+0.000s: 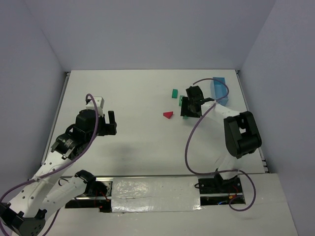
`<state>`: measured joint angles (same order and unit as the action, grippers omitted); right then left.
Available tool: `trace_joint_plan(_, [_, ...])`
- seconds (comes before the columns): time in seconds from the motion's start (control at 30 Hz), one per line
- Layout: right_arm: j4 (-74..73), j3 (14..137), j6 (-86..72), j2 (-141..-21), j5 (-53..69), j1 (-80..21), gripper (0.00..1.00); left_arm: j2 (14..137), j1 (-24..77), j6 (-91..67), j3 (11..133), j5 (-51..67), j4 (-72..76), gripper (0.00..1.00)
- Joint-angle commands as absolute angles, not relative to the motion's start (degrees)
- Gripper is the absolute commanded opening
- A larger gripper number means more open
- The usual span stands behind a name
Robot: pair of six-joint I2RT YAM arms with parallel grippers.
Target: Build the wood block tower
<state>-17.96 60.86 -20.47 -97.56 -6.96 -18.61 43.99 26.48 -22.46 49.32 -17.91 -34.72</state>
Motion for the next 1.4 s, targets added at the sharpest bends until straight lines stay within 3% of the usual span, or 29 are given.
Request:
trace_joint_plan(0.0, [-18.4, 66.2, -18.9, -101.0, -9.0, -19.2, 0.62, 44.2, 26.9, -21.9, 49.8, -18.3, -33.5, 0.99])
trace_joint_plan(0.07, [-19.0, 67.8, -18.4, -102.1, -10.1, -19.7, 0.59, 44.2, 26.8, -21.8, 49.8, -18.1, -33.5, 1.00])
trace_joint_plan(0.3, [-21.8, 71.3, -13.5, -106.9, -11.2, -21.5, 0.33, 44.5, 26.8, -21.6, 49.8, -17.4, -33.3, 1.00])
trace_joint_plan(0.5, [-19.9, 68.8, -11.0, -103.0, -9.7, -24.3, 0.25, 44.1, 26.8, -21.7, 49.7, -17.4, -33.3, 1.00])
trace_joint_plan(0.77, [-16.6, 64.6, 0.7, -89.6, -4.2, -39.3, 0.24, 43.4, 26.9, -22.4, 50.4, -19.5, -34.4, 0.99])
trace_joint_plan(0.87, [-14.9, 64.1, 6.3, -89.3, 4.3, -46.5, 0.26, 41.1, 26.8, -23.6, 50.7, -23.6, -35.2, 1.00])
trace_joint_plan(1.03, [-18.4, 74.2, 18.2, -101.7, 11.4, -56.2, 0.22, 36.1, 26.5, -28.8, 52.0, -37.1, -39.3, 0.99])
trace_joint_plan(1.13, [-22.8, 84.4, 20.2, -110.5, 13.2, -56.9, 0.19, 32.0, 26.3, -32.4, 52.8, -43.0, -42.5, 1.00])
trace_joint_plan(1.37, [-30.1, 99.9, 25.6, -122.6, 14.8, -58.1, 0.22, 22.7, 26.1, -35.4, 53.0, -49.9, -44.6, 1.00])
